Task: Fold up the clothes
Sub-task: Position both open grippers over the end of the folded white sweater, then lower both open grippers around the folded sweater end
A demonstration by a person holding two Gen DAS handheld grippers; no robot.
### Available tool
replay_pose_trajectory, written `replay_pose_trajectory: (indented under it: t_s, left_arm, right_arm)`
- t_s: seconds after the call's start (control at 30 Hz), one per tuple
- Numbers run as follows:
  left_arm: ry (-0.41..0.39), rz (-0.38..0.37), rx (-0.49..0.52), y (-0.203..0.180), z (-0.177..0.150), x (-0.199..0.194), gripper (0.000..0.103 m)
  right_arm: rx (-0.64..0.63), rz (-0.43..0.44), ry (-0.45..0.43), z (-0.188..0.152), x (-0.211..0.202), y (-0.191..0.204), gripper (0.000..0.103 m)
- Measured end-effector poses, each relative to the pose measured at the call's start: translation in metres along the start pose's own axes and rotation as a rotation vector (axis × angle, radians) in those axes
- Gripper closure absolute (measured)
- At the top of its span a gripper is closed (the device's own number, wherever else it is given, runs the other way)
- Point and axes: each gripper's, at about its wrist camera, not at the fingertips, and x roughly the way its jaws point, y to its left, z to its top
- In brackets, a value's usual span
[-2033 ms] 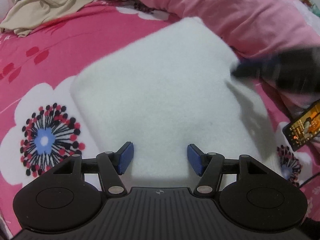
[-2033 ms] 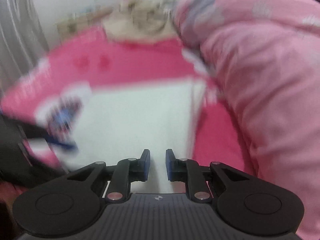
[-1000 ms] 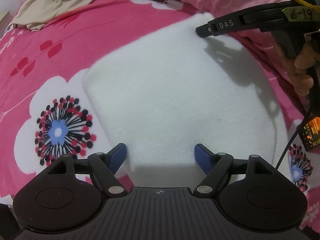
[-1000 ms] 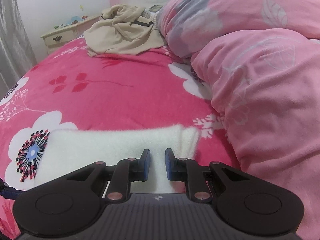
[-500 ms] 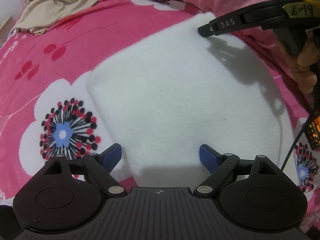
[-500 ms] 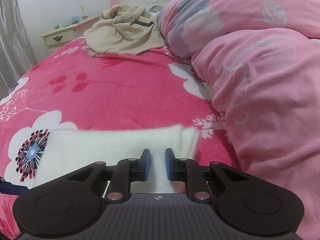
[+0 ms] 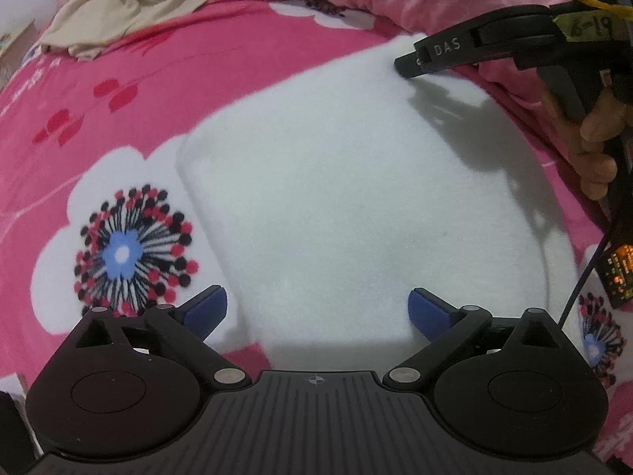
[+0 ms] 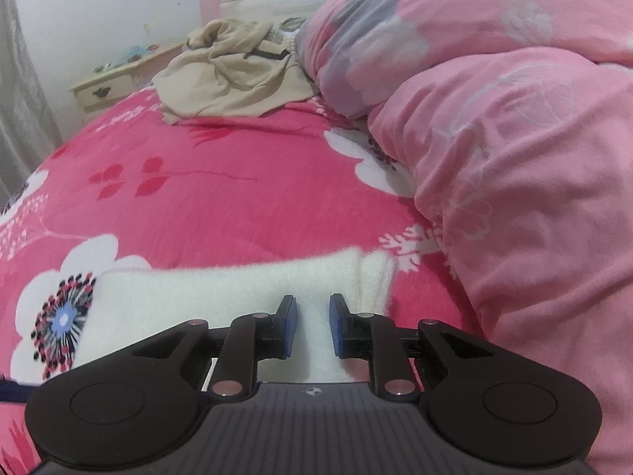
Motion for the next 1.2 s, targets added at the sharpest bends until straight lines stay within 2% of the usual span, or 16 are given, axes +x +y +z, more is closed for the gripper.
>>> replay_pose_trajectory:
  t_s: [0.13, 0.27, 0.3, 0.47, 0.53, 0.6, 0.83, 0.9, 0.97, 1.2]
  left_arm:
    - [-0.009, -0.021, -0.086, 0.013, -0.005, -0.001, 0.004]
    - [-0.011, -0.009, -0.169, 0.026, -0.01, -0.003, 0.004]
    - [-0.014, -0.005, -0.176, 0.028, -0.012, -0.003, 0.004]
    - [-0.038, 0.005, -0.179, 0.032, -0.016, -0.007, 0.003]
    - [-0.051, 0.001, -0.179, 0.032, -0.016, -0.009, 0.003]
    - [-0.061, -0.008, -0.18, 0.033, -0.016, -0.01, 0.003]
    - [-0.068, -0.052, -0.209, 0.036, -0.018, -0.011, 0.002]
    - [-0.077, -0.057, -0.224, 0.04, -0.02, -0.012, 0.001]
    - [-0.073, -0.065, -0.243, 0.044, -0.02, -0.012, 0.001]
    - [-0.061, -0.072, -0.272, 0.049, -0.021, -0.01, 0.001]
  right_arm:
    - [0.045, -0.008, -0.038, -0.005, -0.003, 0.0, 0.08]
    - [0.05, 0.009, -0.069, -0.01, -0.006, 0.004, 0.059]
    - [0.05, 0.014, -0.076, -0.011, -0.008, 0.006, 0.057]
    - [0.069, 0.023, -0.136, -0.016, -0.032, 0.013, 0.054]
    - [0.074, 0.021, -0.162, -0.02, -0.043, 0.014, 0.047]
    - [0.082, 0.016, -0.177, -0.025, -0.054, 0.014, 0.03]
    - [0.066, 0.038, -0.171, -0.037, -0.062, 0.016, 0.022]
    - [0.083, 0.038, -0.175, -0.039, -0.063, 0.016, 0.014]
    - [0.082, 0.027, -0.193, -0.043, -0.066, 0.016, 0.006]
    - [0.089, -0.046, -0.201, -0.054, -0.069, 0.015, 0.0]
